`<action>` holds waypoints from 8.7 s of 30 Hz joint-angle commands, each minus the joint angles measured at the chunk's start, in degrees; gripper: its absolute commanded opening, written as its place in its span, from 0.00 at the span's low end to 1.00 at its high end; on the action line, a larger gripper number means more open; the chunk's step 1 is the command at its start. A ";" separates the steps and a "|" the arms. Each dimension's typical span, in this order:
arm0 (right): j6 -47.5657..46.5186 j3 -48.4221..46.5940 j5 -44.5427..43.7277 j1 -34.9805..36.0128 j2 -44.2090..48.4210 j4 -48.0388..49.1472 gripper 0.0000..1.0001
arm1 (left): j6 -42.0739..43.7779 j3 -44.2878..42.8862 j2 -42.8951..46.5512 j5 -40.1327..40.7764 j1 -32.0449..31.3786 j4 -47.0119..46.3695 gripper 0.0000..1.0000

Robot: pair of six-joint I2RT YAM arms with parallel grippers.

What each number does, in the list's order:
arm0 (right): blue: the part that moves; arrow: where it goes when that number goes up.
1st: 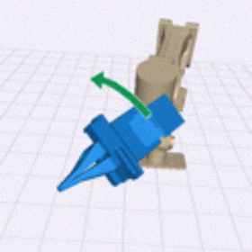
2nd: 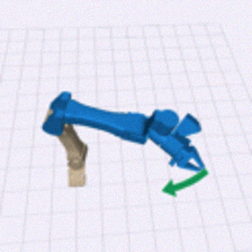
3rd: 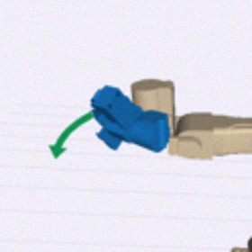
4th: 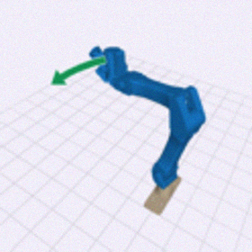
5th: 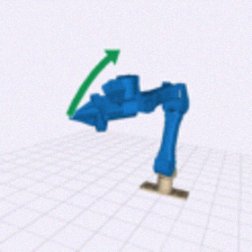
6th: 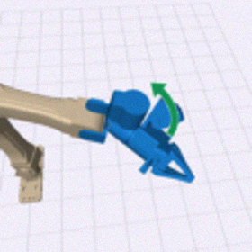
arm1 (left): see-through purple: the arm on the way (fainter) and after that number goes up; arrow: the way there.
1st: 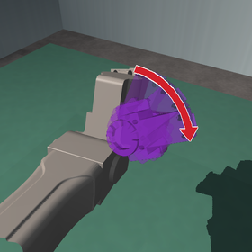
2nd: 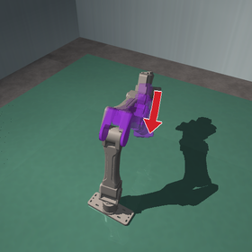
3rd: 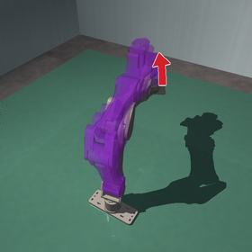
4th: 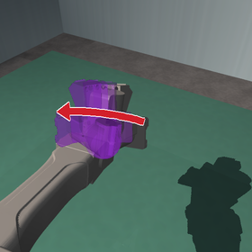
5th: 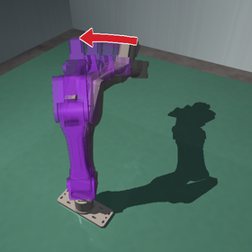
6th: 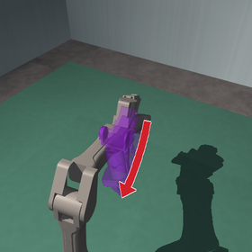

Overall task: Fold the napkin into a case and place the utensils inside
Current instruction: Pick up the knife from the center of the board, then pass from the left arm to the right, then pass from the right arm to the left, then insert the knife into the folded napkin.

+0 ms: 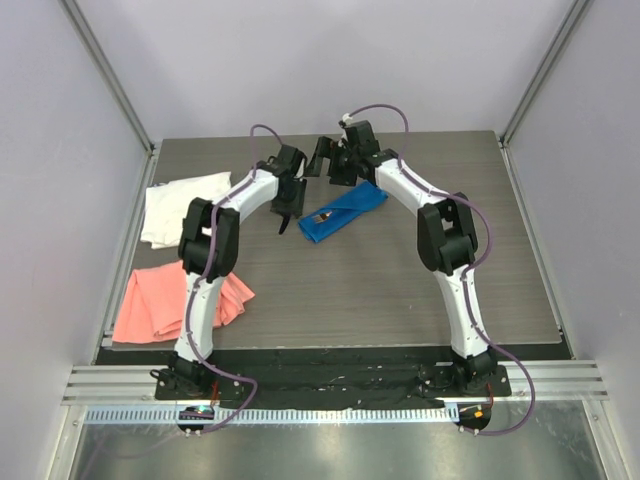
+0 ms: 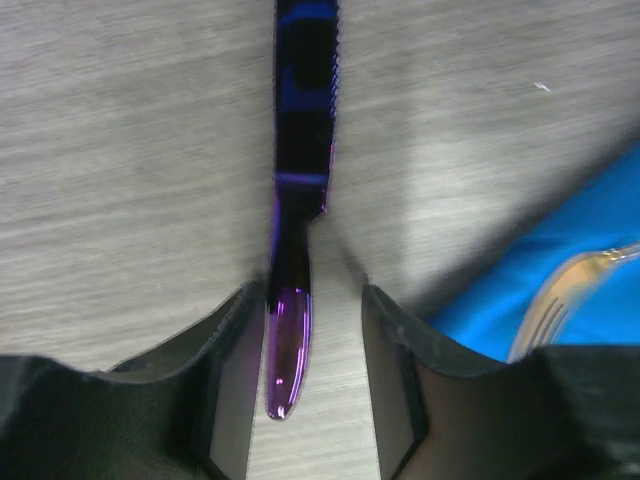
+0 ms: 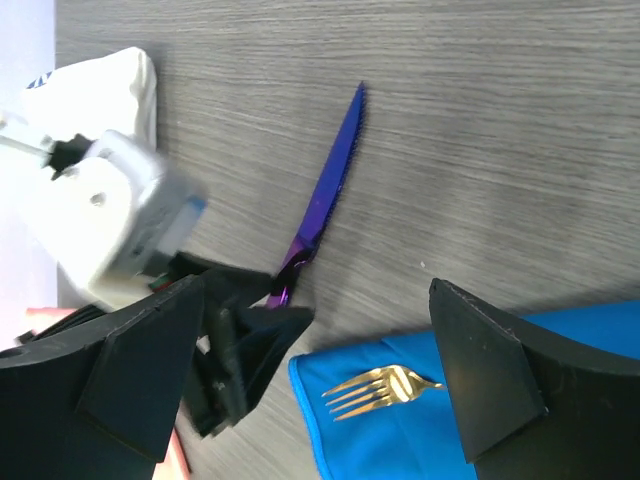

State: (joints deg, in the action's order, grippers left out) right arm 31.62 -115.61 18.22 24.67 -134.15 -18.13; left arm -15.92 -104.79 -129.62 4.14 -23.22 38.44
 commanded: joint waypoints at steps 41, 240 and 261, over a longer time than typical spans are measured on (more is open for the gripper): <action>14.26 -1.55 4.99 8.82 -9.55 4.24 0.61 | -18.53 41.42 12.20 -17.68 2.13 -15.67 0.00; -8.24 17.70 4.90 -15.70 7.23 1.78 0.01 | -62.39 76.31 41.12 -11.79 0.37 -90.20 0.00; -7.62 18.05 4.63 -16.84 6.80 1.61 0.01 | -62.21 77.90 37.43 -11.09 0.28 -93.10 0.00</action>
State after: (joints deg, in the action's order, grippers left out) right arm 24.12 -95.70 22.83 8.23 -127.46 -17.80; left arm -78.00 -26.68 -91.26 -8.34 -22.76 -48.07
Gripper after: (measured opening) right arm 0.016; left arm 0.012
